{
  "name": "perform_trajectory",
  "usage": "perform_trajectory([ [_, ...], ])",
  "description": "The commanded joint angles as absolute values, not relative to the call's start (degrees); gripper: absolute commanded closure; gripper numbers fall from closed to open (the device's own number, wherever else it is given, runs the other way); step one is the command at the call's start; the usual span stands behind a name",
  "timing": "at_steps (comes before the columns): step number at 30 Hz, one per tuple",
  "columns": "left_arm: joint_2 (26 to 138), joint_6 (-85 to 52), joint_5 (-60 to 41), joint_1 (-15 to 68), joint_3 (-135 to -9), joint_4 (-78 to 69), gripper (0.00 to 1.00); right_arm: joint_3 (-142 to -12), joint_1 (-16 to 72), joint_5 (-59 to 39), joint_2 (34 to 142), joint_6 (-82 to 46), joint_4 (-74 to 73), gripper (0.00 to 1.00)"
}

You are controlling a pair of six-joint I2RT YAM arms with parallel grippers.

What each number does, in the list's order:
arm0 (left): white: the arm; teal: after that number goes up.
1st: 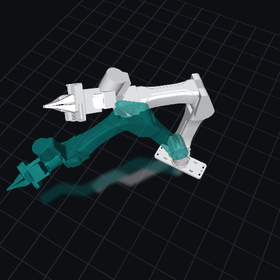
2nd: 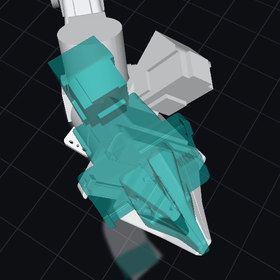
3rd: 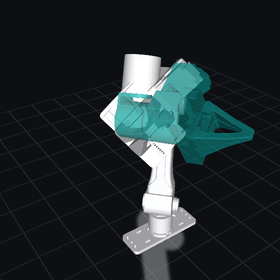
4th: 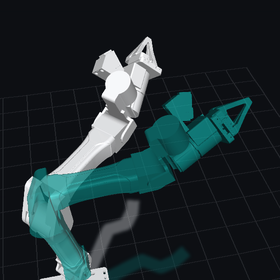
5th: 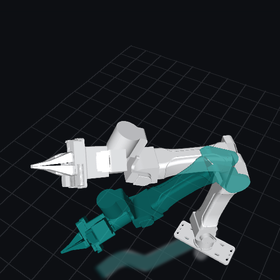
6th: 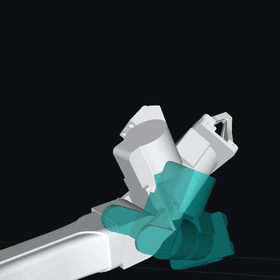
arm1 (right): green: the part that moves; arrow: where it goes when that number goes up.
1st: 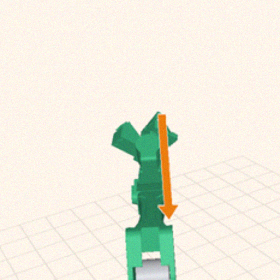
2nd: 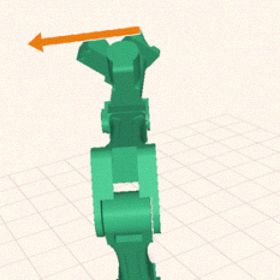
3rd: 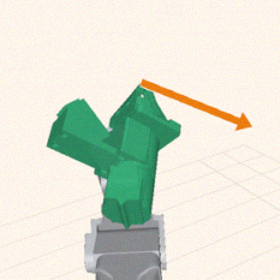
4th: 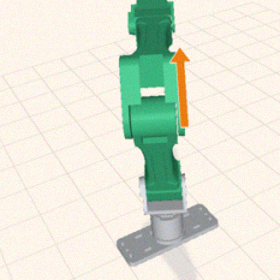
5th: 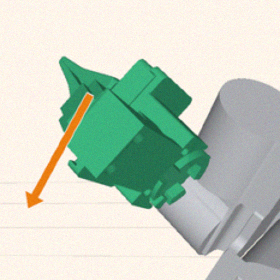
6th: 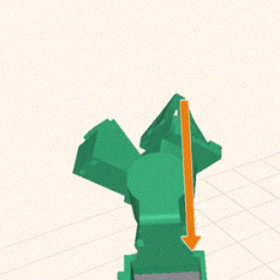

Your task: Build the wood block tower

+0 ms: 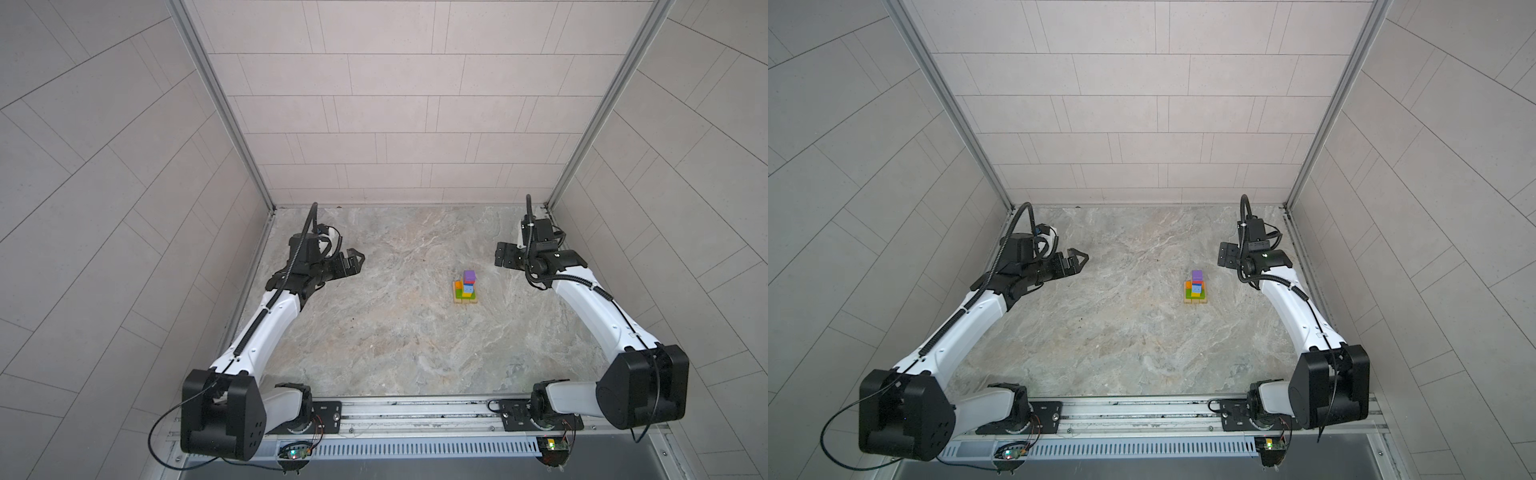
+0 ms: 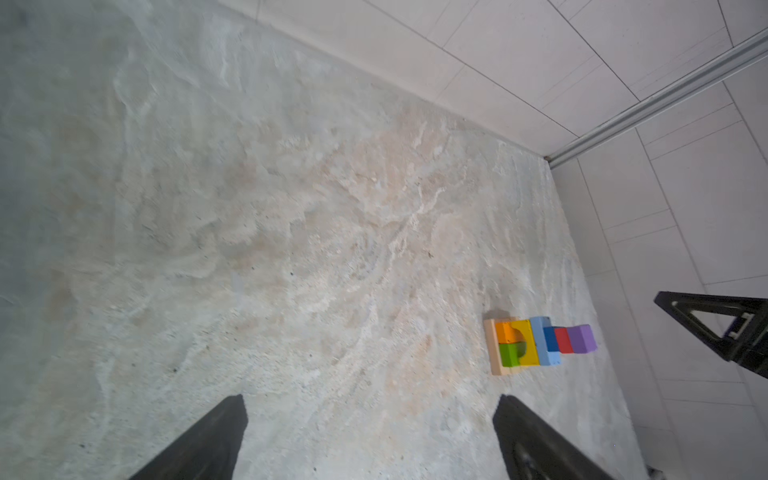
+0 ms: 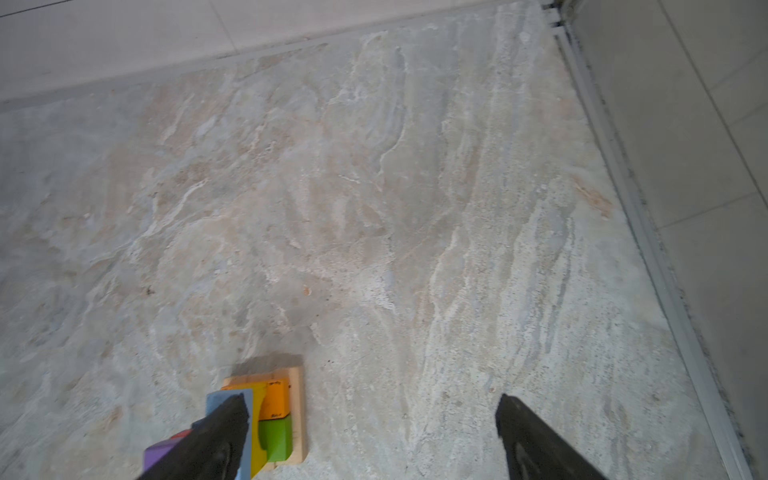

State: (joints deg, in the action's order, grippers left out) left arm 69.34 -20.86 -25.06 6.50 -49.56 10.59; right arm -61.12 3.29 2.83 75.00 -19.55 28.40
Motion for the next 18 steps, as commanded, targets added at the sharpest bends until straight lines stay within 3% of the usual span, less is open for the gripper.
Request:
perform_trajectory([
  [1,68.0,-13.0,-15.4,6.0,-46.4,2.2,0.0,-56.9,0.3,7.9,72.1,-18.9,20.2,0.01],
  [8,72.9,-3.6,-2.3,4.0,-45.8,-4.1,0.0,-50.2,-5.9,8.8,71.3,-20.0,11.2,0.01],
  [18,75.7,2.1,3.2,3.1,-31.0,-25.7,0.0,-25.6,-5.9,8.1,65.0,-10.4,-24.9,0.0],
])
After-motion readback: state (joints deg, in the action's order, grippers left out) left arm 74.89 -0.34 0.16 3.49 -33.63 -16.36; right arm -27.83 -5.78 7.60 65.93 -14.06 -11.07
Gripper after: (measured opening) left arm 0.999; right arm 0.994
